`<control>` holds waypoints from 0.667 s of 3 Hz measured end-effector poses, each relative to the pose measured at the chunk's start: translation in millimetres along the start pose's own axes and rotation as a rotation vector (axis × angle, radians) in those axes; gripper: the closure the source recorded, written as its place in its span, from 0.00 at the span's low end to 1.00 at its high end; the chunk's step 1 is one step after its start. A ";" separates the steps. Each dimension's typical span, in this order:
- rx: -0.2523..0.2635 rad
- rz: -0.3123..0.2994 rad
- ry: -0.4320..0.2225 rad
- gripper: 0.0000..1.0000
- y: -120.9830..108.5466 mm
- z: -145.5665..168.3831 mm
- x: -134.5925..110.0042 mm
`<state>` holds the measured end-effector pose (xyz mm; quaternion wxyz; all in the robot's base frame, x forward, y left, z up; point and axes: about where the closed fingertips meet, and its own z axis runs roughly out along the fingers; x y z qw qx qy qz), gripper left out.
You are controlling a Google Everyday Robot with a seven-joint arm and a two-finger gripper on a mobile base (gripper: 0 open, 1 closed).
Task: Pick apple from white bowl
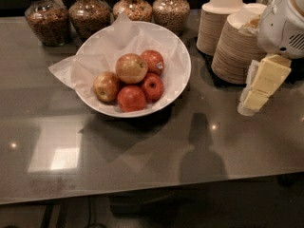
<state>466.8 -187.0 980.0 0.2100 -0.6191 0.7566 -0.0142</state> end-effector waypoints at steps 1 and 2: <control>-0.017 -0.062 -0.086 0.00 -8.4 10.0 -32.9; -0.018 -0.063 -0.089 0.00 -8.3 10.0 -33.8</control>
Offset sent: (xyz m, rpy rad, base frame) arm 0.0136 0.0266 0.0025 0.0520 -0.0161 0.0719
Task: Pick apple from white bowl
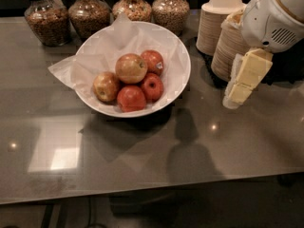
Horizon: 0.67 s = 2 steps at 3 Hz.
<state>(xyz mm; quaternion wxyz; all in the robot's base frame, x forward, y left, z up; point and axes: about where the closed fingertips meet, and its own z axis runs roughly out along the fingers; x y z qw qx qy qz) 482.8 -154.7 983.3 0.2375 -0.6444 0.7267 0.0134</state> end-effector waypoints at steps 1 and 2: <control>0.006 0.017 -0.037 0.00 -2.6 4.2 -4.5; -0.016 0.024 -0.150 0.00 -9.4 26.2 -31.7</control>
Offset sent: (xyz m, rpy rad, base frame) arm 0.0400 0.0826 -0.0141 0.3372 0.0053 0.0784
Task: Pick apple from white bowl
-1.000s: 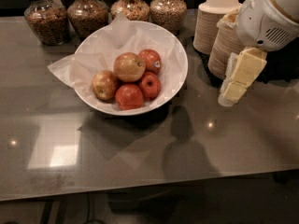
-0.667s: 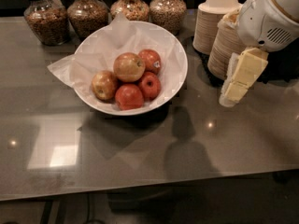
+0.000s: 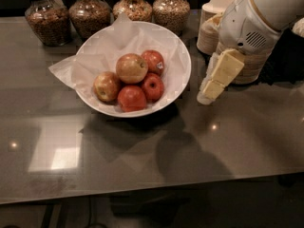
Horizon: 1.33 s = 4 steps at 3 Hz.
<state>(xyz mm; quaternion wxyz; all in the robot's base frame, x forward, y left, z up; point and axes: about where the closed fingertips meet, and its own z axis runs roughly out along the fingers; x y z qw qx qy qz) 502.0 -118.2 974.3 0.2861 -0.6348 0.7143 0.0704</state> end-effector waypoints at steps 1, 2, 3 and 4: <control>-0.042 -0.030 -0.113 0.00 -2.5 21.5 -34.8; -0.071 -0.051 -0.172 0.07 -4.3 34.8 -56.9; -0.092 -0.070 -0.210 0.05 -7.1 44.9 -72.6; -0.112 -0.090 -0.233 0.06 -9.7 55.4 -83.6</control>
Offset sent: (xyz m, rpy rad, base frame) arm 0.0265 0.0905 0.0002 0.2117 0.0136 0.1730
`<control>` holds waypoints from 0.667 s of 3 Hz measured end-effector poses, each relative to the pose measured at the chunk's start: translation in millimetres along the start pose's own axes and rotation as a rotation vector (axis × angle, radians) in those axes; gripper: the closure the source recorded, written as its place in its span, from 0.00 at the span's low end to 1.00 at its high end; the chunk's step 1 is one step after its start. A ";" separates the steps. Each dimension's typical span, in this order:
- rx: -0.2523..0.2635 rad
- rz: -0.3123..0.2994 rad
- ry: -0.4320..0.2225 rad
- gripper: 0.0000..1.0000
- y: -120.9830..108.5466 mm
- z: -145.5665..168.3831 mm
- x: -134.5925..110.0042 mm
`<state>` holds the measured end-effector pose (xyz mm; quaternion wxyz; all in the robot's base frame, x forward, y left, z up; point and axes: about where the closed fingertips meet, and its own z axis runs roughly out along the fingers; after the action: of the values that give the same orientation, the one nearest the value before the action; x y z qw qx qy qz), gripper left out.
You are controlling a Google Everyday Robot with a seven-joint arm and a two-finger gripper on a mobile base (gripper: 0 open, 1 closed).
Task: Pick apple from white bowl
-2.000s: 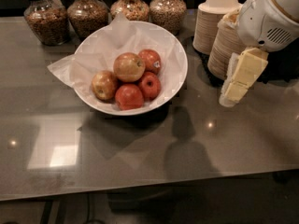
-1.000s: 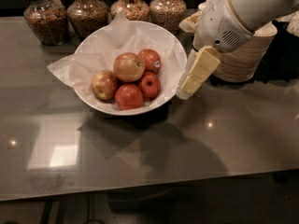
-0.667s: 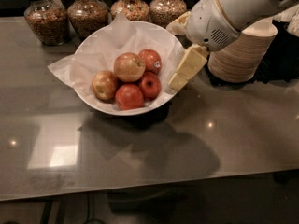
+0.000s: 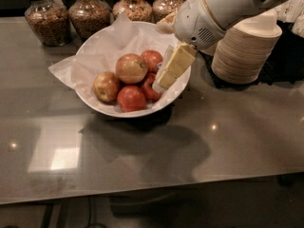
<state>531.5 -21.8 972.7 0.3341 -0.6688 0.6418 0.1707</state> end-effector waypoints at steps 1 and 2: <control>-0.023 -0.020 -0.026 0.06 -4.3 14.3 -5.9; -0.051 -0.041 -0.033 0.07 -7.7 35.2 -6.0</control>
Offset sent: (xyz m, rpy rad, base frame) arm 0.0251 0.0402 -0.0379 0.0185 0.0188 0.1055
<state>545.3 5.7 953.1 0.3309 -0.6871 0.6179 0.1914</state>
